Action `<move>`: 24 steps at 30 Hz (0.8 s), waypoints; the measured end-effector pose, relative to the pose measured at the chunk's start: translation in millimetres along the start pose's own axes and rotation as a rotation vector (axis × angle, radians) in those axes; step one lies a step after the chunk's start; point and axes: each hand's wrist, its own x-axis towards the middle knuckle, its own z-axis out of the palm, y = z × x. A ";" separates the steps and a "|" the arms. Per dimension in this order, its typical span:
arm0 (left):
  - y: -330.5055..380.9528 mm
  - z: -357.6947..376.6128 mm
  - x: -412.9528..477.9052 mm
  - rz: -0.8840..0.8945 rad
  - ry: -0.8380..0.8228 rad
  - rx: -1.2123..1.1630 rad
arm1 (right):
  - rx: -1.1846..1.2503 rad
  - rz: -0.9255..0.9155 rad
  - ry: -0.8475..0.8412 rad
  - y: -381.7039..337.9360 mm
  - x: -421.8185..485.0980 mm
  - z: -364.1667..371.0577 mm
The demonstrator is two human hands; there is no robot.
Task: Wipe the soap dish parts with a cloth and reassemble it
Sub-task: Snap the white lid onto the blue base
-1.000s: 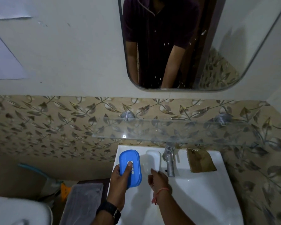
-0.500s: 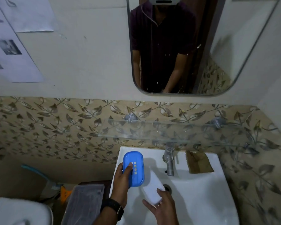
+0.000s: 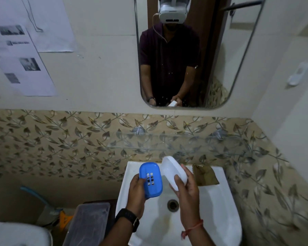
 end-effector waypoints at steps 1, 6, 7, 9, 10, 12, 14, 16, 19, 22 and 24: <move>1.5 3.4 -3.0 0.000 -0.022 -0.020 | -0.049 -0.050 -0.010 -5.9 0.9 0.9; 7.7 17.5 -17.4 -0.064 -0.145 -0.180 | -0.271 -0.267 -0.113 -20.7 -4.5 8.5; 8.2 19.4 -19.7 -0.073 -0.159 -0.216 | -0.299 -0.301 -0.136 -20.6 -6.0 8.8; 9.5 22.8 -24.2 -0.074 -0.178 -0.274 | -0.363 -0.356 -0.179 -17.2 -7.8 7.3; 10.0 24.5 -26.1 -0.072 -0.185 -0.295 | -0.402 -0.376 -0.196 -15.0 -8.4 6.1; 10.6 28.0 -29.8 -0.066 -0.201 -0.313 | -0.473 -0.395 -0.218 -11.7 -9.9 3.9; 10.8 31.7 -33.2 -0.062 -0.225 -0.336 | -0.529 -0.423 -0.244 -10.7 -12.0 2.1; 11.2 35.1 -36.0 -0.074 -0.250 -0.391 | -0.565 -0.464 -0.275 -10.4 -13.5 0.4; 12.0 39.3 -37.7 -0.093 -0.279 -0.455 | -0.610 -0.517 -0.312 -10.0 -13.3 -2.0; 13.0 42.8 -37.1 -0.114 -0.290 -0.457 | -0.660 -0.561 -0.334 -10.4 -12.5 -4.7; 14.0 44.4 -37.8 -0.135 -0.296 -0.448 | -0.704 -0.596 -0.344 -10.0 -12.1 -6.0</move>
